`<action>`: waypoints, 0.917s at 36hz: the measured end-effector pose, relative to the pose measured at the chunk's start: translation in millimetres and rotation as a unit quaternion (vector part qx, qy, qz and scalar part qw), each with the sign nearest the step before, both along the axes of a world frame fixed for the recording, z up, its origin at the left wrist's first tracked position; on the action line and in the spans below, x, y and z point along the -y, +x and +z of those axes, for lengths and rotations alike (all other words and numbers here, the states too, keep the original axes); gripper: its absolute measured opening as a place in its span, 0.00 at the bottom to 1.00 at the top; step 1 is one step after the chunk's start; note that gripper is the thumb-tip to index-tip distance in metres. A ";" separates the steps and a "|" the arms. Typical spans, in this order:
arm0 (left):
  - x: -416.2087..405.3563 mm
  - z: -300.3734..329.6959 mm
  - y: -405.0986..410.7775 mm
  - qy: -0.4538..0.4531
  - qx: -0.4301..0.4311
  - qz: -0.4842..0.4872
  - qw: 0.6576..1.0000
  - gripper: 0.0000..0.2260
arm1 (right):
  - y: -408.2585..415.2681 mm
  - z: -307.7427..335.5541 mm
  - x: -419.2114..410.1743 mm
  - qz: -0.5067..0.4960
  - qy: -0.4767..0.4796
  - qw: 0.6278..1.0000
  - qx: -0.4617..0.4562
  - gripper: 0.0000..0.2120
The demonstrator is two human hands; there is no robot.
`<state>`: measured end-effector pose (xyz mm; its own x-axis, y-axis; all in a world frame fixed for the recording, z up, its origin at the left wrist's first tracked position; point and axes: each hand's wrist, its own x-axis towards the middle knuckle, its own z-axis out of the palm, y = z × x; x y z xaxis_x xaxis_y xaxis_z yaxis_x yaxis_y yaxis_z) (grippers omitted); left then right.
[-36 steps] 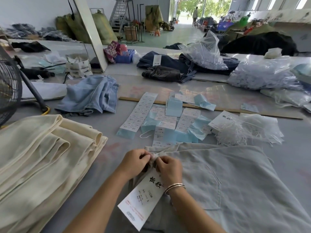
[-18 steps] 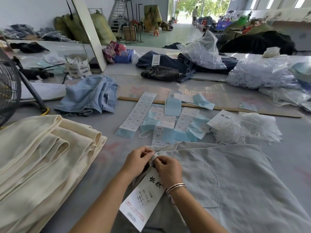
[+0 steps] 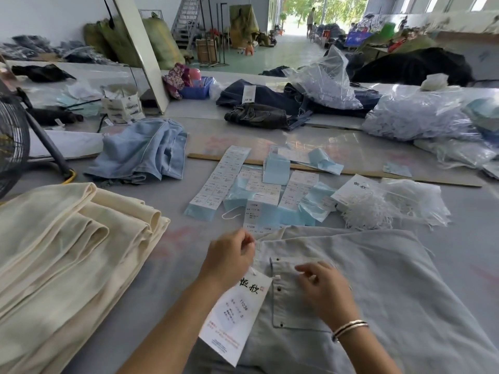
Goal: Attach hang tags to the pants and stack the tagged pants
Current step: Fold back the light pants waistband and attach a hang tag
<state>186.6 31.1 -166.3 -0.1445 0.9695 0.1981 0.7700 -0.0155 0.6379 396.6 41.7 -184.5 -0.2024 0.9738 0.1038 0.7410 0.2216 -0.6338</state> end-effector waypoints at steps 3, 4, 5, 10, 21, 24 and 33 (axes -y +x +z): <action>6.2 -13.2 12.9 0.016 -0.086 -0.023 0.996 0.03 | -3.8 -9.0 4.1 0.030 0.014 0.999 0.008 0.07; 7.5 -17.9 14.7 0.015 -0.104 -0.023 0.994 0.03 | -6.3 -10.1 4.4 0.034 0.028 0.999 0.015 0.07; 8.6 -22.1 15.2 0.013 -0.113 -0.020 0.993 0.04 | -9.1 -10.6 4.2 0.037 0.038 0.998 0.019 0.06; 10.6 -31.9 12.4 0.022 -0.100 -0.005 0.995 0.04 | -22.0 -13.8 1.4 0.050 0.050 0.997 0.037 0.06; 17.2 -40.4 14.8 0.092 -0.096 -0.013 0.991 0.03 | -28.5 -14.7 -9.7 0.021 -0.035 0.998 -0.055 0.04; 18.5 -41.7 16.6 0.130 -0.082 -0.017 0.988 0.02 | -32.5 -5.2 -13.7 0.030 -0.067 0.987 -0.144 0.07; 20.8 -40.8 15.2 0.147 -0.065 -0.007 0.987 0.04 | -39.1 -15.2 -9.3 0.066 -0.060 0.981 -0.172 0.04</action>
